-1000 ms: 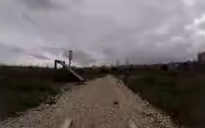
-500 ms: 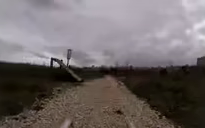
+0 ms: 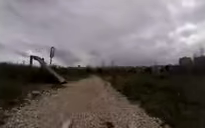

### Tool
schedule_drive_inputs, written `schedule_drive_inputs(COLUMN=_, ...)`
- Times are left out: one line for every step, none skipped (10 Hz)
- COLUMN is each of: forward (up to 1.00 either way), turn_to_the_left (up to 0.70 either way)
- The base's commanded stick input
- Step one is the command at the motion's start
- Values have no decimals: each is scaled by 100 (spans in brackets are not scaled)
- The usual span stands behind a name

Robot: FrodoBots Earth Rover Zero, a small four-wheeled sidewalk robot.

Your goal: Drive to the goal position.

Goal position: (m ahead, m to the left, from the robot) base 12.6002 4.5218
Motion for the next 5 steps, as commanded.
schedule_drive_inputs(forward=70, turn_to_the_left=0)
schedule_drive_inputs(forward=70, turn_to_the_left=0)
schedule_drive_inputs(forward=70, turn_to_the_left=0)
schedule_drive_inputs(forward=68, turn_to_the_left=0)
schedule_drive_inputs(forward=66, turn_to_the_left=0)
